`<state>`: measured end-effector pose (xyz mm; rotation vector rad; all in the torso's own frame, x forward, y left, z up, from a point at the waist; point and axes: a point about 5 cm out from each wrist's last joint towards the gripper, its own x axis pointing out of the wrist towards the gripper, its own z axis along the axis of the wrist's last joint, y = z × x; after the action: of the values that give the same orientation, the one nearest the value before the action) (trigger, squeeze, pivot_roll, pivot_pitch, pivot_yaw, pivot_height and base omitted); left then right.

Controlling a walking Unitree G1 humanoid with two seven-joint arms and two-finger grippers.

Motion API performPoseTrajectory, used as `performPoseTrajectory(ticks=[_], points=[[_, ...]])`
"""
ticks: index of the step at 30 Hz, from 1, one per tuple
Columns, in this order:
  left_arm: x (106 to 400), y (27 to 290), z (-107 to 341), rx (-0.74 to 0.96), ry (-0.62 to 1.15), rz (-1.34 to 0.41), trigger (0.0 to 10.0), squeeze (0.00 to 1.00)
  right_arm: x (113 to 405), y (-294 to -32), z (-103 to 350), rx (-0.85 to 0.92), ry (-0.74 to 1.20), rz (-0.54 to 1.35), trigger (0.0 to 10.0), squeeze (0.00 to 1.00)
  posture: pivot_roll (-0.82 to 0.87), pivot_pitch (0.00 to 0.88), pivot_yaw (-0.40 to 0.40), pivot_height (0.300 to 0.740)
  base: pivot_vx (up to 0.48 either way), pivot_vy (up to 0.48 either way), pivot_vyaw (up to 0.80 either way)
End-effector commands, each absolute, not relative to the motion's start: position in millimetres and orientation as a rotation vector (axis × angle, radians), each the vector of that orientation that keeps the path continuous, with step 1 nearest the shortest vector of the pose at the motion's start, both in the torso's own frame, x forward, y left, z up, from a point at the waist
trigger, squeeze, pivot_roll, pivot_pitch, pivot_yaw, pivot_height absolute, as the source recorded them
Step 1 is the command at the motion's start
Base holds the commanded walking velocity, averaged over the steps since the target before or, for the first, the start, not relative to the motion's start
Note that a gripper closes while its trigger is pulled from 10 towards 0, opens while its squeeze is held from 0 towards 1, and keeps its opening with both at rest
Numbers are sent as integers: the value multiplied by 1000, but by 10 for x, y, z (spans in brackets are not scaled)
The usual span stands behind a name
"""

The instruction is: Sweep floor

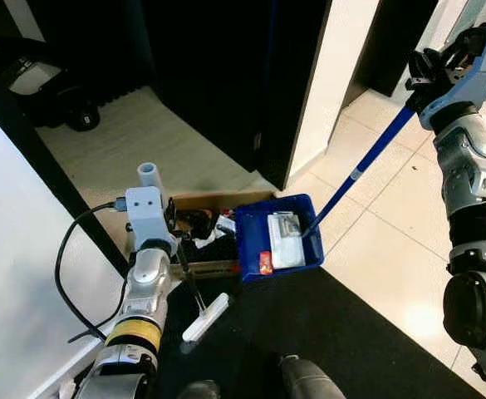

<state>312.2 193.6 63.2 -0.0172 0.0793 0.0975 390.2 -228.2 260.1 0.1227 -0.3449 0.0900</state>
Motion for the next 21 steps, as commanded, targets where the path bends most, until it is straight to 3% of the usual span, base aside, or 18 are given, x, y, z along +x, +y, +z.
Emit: performPoseTrajectory(ticks=[1, 15, 21], points=[[3125, 1906, 659, -37, 58, 94, 10000, 0, 3879, -2331, 2783, 168, -453, 66, 10000, 0, 10, 50, -39, 740, 0, 0, 0], [3150, 1889, 704, -53, 35, 83, 10000, 0, 3843, -2423, 2762, 220, -492, 6, 10000, 0, 8, 51, -33, 740, 0, 0, 0], [3156, 1884, 720, -58, 26, 79, 10000, 0, 3841, -2424, 2749, 222, -494, 3, 10000, 0, 8, 53, -33, 740, 286, 0, 0]])
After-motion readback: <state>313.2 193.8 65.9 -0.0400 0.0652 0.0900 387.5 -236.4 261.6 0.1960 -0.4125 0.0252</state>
